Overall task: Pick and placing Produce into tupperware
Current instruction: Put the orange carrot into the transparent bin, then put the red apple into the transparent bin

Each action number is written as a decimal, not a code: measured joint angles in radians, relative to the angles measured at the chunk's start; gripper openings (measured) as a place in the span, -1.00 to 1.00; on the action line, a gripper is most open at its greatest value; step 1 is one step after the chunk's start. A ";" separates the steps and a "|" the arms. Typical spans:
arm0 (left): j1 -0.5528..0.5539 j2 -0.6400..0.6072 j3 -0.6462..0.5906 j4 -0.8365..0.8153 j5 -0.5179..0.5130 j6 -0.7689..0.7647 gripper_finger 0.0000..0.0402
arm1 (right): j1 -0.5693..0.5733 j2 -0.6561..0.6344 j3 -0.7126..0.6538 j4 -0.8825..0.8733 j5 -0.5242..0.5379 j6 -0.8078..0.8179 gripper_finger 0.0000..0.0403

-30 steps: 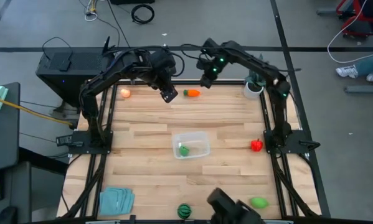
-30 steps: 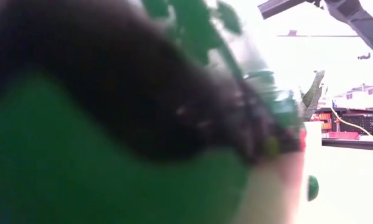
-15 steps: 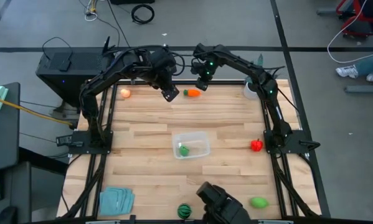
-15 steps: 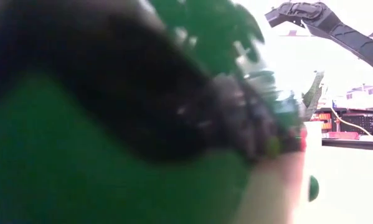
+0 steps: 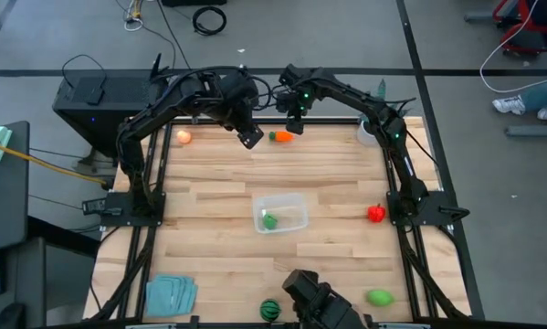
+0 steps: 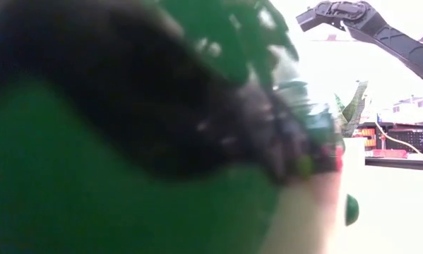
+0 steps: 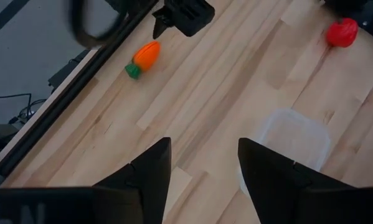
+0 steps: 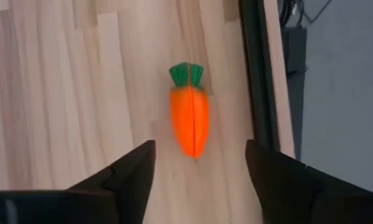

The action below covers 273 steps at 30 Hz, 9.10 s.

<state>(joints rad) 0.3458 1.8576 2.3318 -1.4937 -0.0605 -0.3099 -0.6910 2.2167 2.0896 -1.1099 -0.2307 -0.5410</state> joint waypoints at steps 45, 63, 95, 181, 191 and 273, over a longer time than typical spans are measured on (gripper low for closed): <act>0.000 0.000 0.000 0.000 0.000 -0.047 -0.05 | 0.001 0.073 -0.328 0.418 -0.084 -0.054 0.34; 0.000 0.000 0.000 0.000 0.000 -0.047 -0.04 | 0.008 0.075 -0.328 0.417 -0.074 0.077 -0.32; -0.014 -0.084 -0.001 -0.030 -0.107 0.113 -0.09 | 0.228 -0.379 -0.332 0.151 -0.049 0.375 -0.27; -0.332 -0.278 0.000 -0.037 -0.123 0.090 -0.10 | 0.681 -0.412 -0.885 0.725 0.092 0.706 0.07; -0.328 -0.278 0.000 -0.077 -0.123 -0.008 -0.10 | 0.682 -0.567 -0.871 0.590 0.128 0.773 -0.05; -0.475 -0.273 -0.247 0.127 -0.227 -0.095 -0.12 | 1.302 -0.973 -1.052 -0.296 0.141 2.334 -0.14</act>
<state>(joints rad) -0.1287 1.5845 2.0850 -1.3666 -0.2878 -0.4046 0.6113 1.2442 1.0376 -1.4063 -0.0896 1.7925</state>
